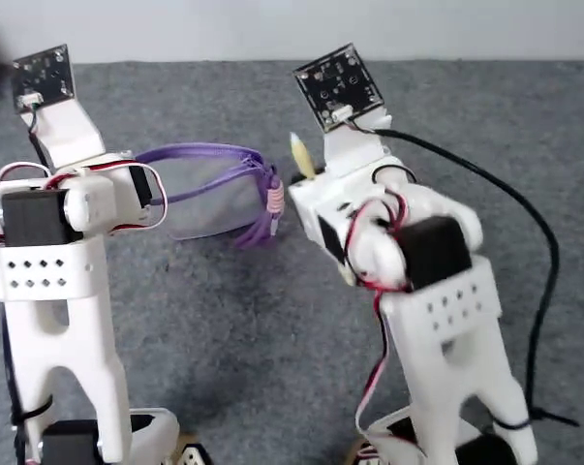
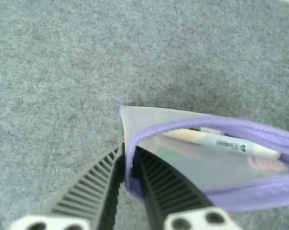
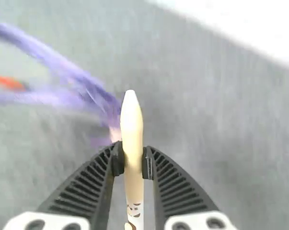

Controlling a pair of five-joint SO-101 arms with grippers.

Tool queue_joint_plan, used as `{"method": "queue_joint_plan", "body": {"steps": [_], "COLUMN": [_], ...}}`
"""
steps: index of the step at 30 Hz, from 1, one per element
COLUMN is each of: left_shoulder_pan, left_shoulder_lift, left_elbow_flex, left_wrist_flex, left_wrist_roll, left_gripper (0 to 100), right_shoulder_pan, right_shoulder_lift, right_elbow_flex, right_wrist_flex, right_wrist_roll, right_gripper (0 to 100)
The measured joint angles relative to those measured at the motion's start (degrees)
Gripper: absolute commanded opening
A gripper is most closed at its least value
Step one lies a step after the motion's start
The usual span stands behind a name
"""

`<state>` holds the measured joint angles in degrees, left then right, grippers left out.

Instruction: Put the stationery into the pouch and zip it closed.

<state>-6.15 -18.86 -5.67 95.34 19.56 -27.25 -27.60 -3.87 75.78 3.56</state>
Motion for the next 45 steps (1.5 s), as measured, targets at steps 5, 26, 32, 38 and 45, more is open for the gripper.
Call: {"method": "queue_joint_plan", "body": {"steps": [5, 26, 32, 38, 45], "left_shoulder_pan": [0.00, 0.00, 0.00, 0.00, 0.00], "left_shoulder_lift": [0.00, 0.09, 0.09, 0.09, 0.09], "left_elbow_flex": [0.00, 0.00, 0.00, 0.00, 0.00], "left_wrist_flex": [0.00, 0.00, 0.00, 0.00, 0.00], "left_wrist_roll": [0.09, 0.18, 0.18, 0.18, 0.18], "left_gripper": [1, 1, 1, 1, 1], "right_shoulder_pan": [-6.95, -16.26, -16.00, -12.40, -3.87], "right_shoulder_lift": [-2.90, 6.15, 6.24, 5.10, 4.13], "right_elbow_flex": [0.00, 3.96, 14.77, 16.26, 7.47], "right_wrist_flex": [-12.57, -46.51, -46.51, -42.90, -27.08], "right_wrist_roll": [-2.20, -2.37, -2.37, -7.91, -14.68], "right_gripper": [0.8, 0.9, 15.5, 16.1, 15.1]}}
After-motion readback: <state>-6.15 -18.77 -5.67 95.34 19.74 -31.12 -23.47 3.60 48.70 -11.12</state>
